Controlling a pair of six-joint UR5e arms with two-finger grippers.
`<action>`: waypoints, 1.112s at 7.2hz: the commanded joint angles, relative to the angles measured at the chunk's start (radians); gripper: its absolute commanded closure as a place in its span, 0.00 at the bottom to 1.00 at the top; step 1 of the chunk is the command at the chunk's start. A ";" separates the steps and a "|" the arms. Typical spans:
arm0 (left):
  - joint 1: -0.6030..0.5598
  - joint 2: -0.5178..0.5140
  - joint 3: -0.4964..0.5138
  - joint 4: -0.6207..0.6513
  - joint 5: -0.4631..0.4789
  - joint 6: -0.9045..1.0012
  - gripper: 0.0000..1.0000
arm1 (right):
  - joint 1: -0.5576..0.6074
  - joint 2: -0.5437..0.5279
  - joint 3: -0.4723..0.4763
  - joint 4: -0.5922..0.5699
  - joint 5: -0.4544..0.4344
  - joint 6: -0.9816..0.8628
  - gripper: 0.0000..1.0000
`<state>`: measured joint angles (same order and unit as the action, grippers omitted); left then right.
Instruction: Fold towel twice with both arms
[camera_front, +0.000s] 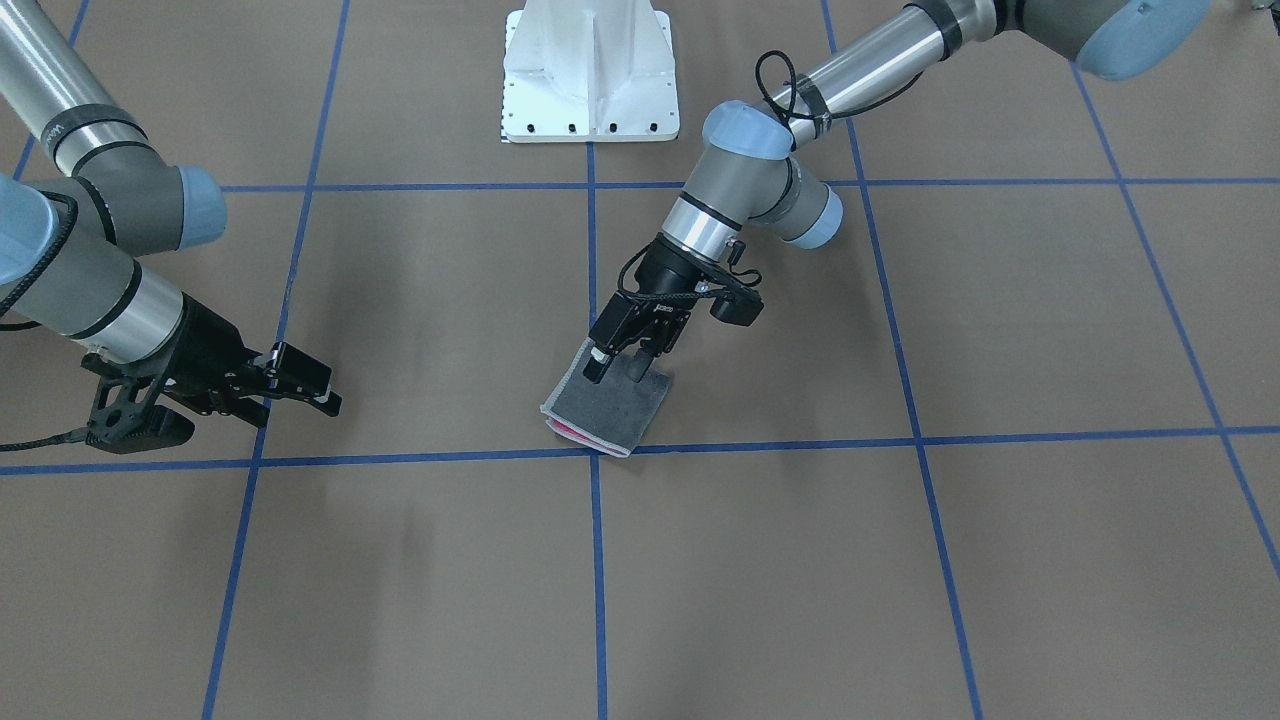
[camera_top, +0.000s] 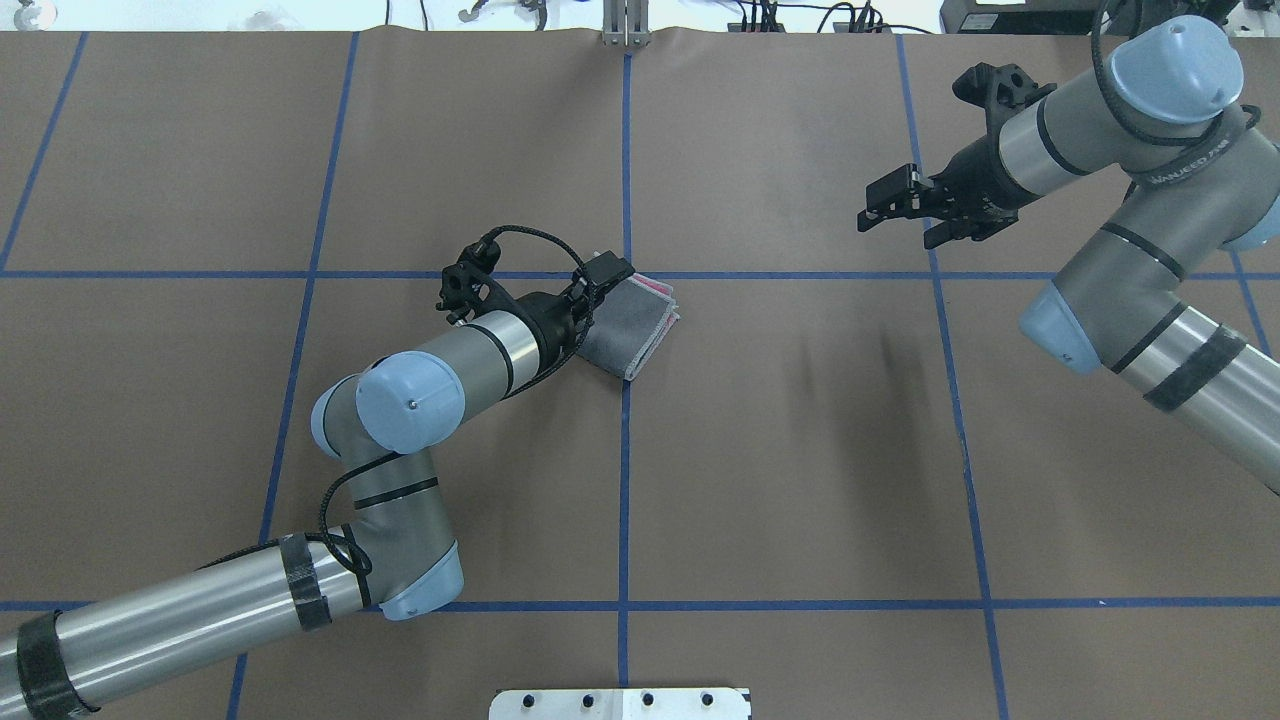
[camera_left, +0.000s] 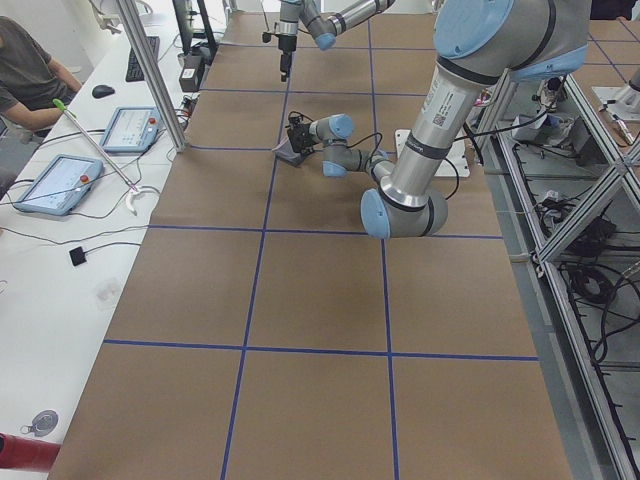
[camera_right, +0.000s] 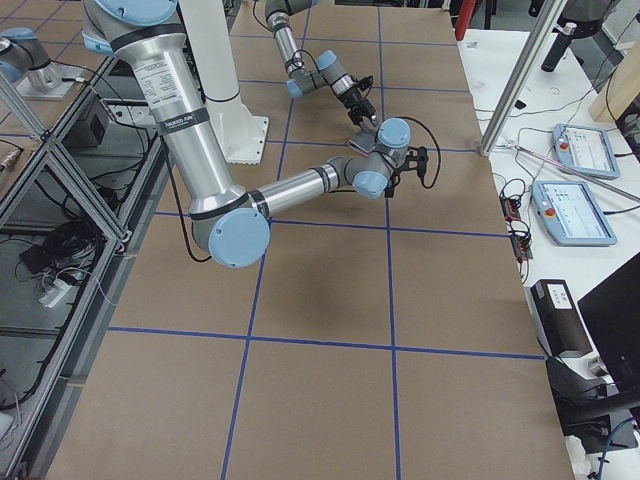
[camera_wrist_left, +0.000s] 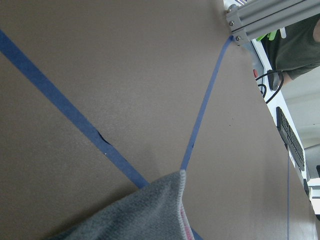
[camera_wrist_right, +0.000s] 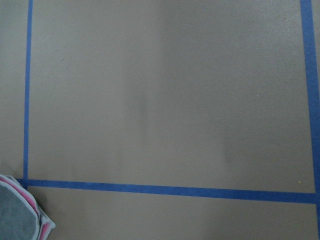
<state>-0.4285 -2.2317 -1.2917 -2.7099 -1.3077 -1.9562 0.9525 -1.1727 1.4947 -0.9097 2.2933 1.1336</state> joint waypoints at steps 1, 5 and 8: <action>0.007 -0.002 0.005 0.001 0.004 -0.004 0.01 | 0.000 -0.004 -0.002 0.000 -0.002 0.000 0.00; 0.028 -0.003 0.028 0.001 0.004 -0.004 0.01 | 0.000 -0.007 0.001 0.002 0.000 -0.002 0.00; 0.022 0.003 -0.038 0.004 -0.004 0.000 0.01 | 0.003 -0.008 0.001 0.002 0.003 -0.002 0.00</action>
<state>-0.4021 -2.2338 -1.2858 -2.7082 -1.3056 -1.9587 0.9537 -1.1796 1.4956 -0.9081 2.2947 1.1321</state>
